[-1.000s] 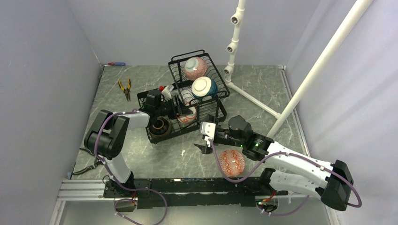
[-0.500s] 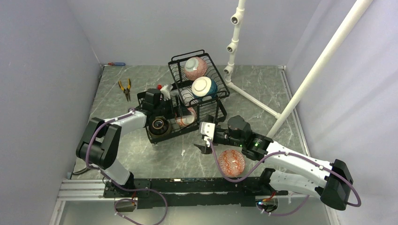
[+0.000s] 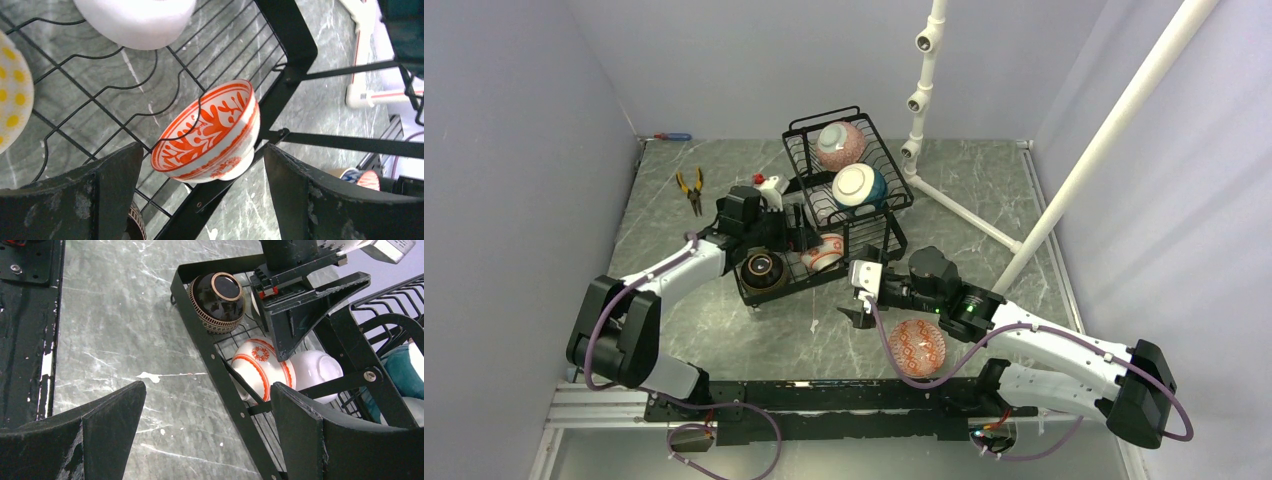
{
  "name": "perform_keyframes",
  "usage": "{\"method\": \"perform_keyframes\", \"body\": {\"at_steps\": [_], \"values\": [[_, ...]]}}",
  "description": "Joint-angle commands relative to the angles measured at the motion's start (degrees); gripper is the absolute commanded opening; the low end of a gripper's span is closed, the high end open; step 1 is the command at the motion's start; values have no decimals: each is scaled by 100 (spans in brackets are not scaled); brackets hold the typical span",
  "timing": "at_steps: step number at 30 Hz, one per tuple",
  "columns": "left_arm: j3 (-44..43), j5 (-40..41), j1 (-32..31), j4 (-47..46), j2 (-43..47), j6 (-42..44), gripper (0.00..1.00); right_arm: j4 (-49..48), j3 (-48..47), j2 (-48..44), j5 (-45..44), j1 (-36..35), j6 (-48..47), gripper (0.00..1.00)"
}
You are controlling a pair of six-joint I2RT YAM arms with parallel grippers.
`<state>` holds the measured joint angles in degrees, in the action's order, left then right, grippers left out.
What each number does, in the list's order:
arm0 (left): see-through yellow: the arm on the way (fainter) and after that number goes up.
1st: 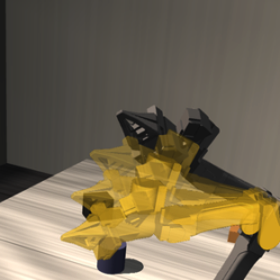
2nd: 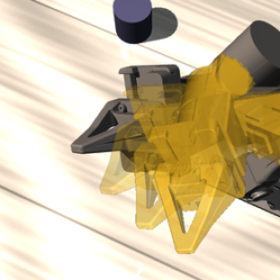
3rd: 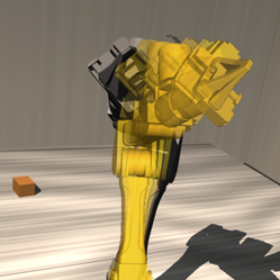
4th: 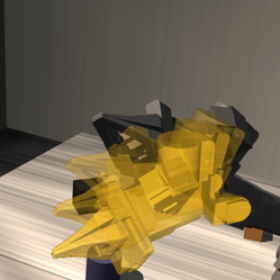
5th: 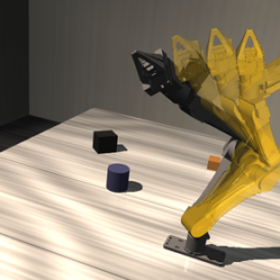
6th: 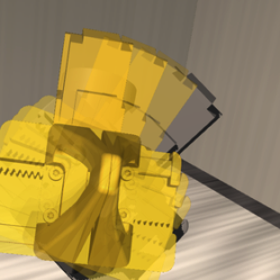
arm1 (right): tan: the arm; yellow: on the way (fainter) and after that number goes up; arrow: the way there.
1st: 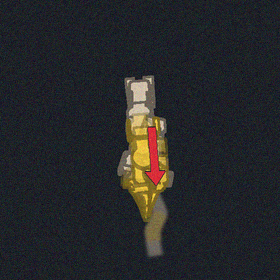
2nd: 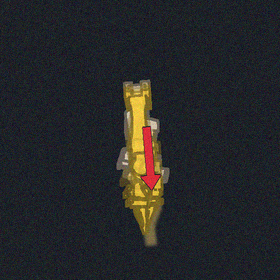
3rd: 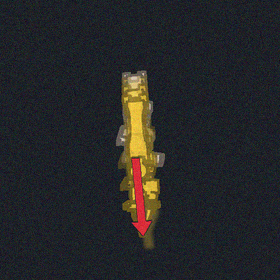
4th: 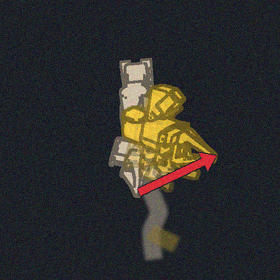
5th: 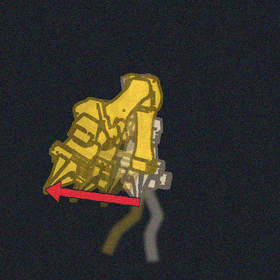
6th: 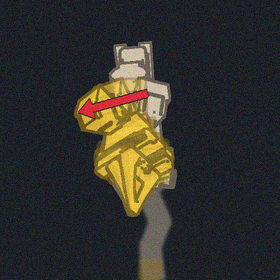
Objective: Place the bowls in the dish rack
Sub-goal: Turn the bowl upside down on the dish rack.
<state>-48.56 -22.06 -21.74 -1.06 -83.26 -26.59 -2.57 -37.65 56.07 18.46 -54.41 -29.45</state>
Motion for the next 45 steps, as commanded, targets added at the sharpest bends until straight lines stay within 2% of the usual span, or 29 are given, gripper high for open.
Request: {"method": "perform_keyframes", "body": {"at_steps": [1, 5, 8, 10, 14, 22, 27, 31, 39, 42, 45], "values": [[-169, -710, -90, -148, 108, 858, 95, -47, -251, -19, 23, -10, 18, 100], [-26, -887, -321, -378, 243, 1660, 95, -51, -213, -52, 11, -9, 18, 100], [381, -572, -526, -926, 394, 1906, 95, -34, -203, -65, 21, -8, 25, 100], [564, -532, -542, -1249, 418, 1928, 95, -21, -202, -62, 10, -14, 32, 100], [576, -367, -542, -1311, 271, 1909, 95, -9, -206, -75, 9, -10, 2, 100], [766, -136, -542, -1775, 25, 1793, 82, 27, -202, -92, 17, -13, -8, 100], [899, 119, -533, -1859, 37, 1753, 83, 41, -202, -105, -3, -9, -6, 100], [968, 208, -441, -1845, -39, 1535, 82, 12, -197, -90, 35, -10, -12, 100], [1083, 315, -133, -2148, -315, 804, 71, 41, -233, -76, 65, -14, -39, 100], [1168, 237, 22, -2410, -394, 467, 70, 41, -208, -103, 66, -9, -35, 100], [1090, 304, 110, -2273, -498, 272, 71, 42, -206, -114, 82, -16, -43, 100]]}}
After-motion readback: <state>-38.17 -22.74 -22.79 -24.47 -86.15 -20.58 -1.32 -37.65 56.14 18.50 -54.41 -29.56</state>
